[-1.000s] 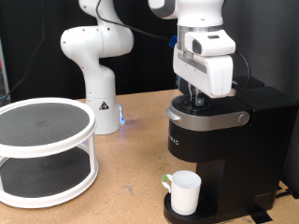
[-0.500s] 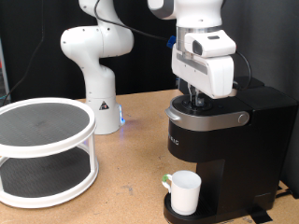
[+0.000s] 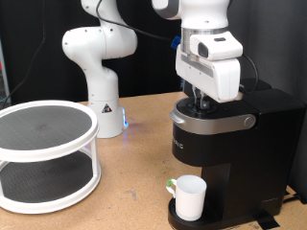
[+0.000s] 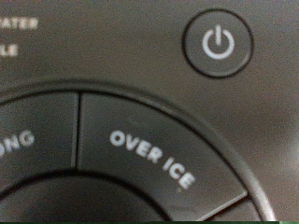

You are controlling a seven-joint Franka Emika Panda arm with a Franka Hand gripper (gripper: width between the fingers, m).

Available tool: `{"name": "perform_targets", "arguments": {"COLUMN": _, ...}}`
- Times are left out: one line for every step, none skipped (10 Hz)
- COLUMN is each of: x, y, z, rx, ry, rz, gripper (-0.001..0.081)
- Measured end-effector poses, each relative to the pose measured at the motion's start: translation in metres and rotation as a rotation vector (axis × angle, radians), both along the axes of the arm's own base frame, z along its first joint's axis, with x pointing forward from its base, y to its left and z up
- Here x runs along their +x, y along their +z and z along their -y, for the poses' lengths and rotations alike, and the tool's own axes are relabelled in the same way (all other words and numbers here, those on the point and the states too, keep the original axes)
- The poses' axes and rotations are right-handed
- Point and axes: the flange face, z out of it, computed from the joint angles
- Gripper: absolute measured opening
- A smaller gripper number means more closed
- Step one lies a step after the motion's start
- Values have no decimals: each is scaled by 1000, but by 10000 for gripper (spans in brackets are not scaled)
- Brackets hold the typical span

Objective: Make a cup of coffee with the keurig machine

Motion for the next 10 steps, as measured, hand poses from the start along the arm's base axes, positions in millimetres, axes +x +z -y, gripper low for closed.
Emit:
{"name": "perform_targets", "arguments": {"x": 1, "y": 0, "z": 0, "rx": -2, "ry": 0, "rz": -10, "gripper": 4}}
{"name": "perform_targets", "arguments": {"x": 2, "y": 0, "z": 0, "rx": -4, "ry": 0, "rz": -19, "gripper": 4}}
{"name": "perform_targets", "arguments": {"x": 3, "y": 0, "z": 0, "rx": -6, "ry": 0, "rz": -27, "gripper": 4}}
{"name": "perform_targets", "arguments": {"x": 4, "y": 0, "z": 0, "rx": -9, "ry": 0, "rz": -35, "gripper": 4}}
{"name": "perform_targets", "arguments": {"x": 6, "y": 0, "z": 0, "rx": -10, "ry": 1, "rz": -42, "gripper": 4}}
{"name": "perform_targets", "arguments": {"x": 6, "y": 0, "z": -1, "rx": -11, "ry": 1, "rz": -47, "gripper": 4}}
{"name": "perform_targets", "arguments": {"x": 6, "y": 0, "z": -1, "rx": -11, "ry": 1, "rz": -49, "gripper": 4}}
{"name": "perform_targets", "arguments": {"x": 6, "y": 0, "z": -1, "rx": -12, "ry": 1, "rz": -50, "gripper": 4}}
{"name": "perform_targets", "arguments": {"x": 6, "y": 0, "z": -1, "rx": -13, "ry": 2, "rz": -55, "gripper": 4}}
{"name": "perform_targets", "arguments": {"x": 6, "y": 0, "z": -1, "rx": -16, "ry": 3, "rz": -74, "gripper": 4}}
